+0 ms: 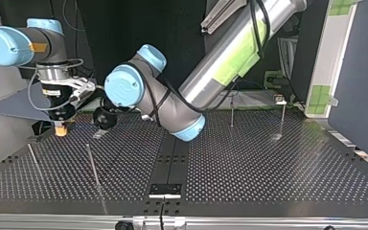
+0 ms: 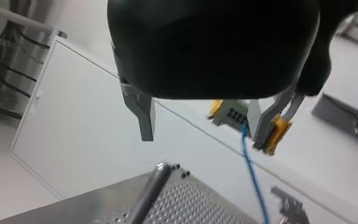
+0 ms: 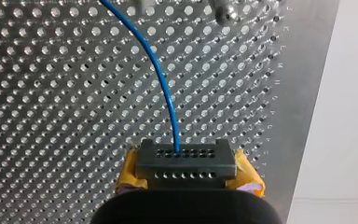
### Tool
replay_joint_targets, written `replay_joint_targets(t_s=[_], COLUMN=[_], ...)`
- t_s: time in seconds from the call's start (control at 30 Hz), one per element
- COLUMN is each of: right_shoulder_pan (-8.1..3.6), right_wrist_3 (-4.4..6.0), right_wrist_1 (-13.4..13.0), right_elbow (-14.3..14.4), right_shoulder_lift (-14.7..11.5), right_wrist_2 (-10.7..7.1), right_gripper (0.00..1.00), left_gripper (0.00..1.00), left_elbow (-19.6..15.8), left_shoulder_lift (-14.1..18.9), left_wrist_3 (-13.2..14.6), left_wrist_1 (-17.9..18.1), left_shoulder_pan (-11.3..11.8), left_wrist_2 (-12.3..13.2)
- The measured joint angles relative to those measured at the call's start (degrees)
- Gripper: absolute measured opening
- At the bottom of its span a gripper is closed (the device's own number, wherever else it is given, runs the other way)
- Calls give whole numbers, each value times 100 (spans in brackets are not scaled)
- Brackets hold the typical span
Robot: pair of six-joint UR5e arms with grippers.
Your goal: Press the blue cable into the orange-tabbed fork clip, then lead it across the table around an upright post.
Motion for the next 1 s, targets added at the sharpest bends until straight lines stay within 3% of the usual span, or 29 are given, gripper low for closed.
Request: replay_joint_targets(t_s=[0.33,0.73,0.87,1.0], right_shoulder_pan=[-25,26,28,29], right_wrist_3=[14,13,14,14], right_wrist_1=[-3,5,5,5], right_elbow=[-37,-60,-62,-64], right_shoulder_lift=[-2,-26,-44,-49], right_wrist_2=[-50,-87,-90,-91], right_gripper=[0,0,0,0], left_gripper=[97,97,97,97], left_elbow=[-401,-442,-449,-450], left_shoulder_lift=[-7,-9,-10,-10], left_wrist_3=[-543,-1214,-1425,-1641], left_wrist_1=[399,753,733,630], left_shoulder_pan=[37,102,142,202], left_wrist_2=[543,1210,1213,1057])
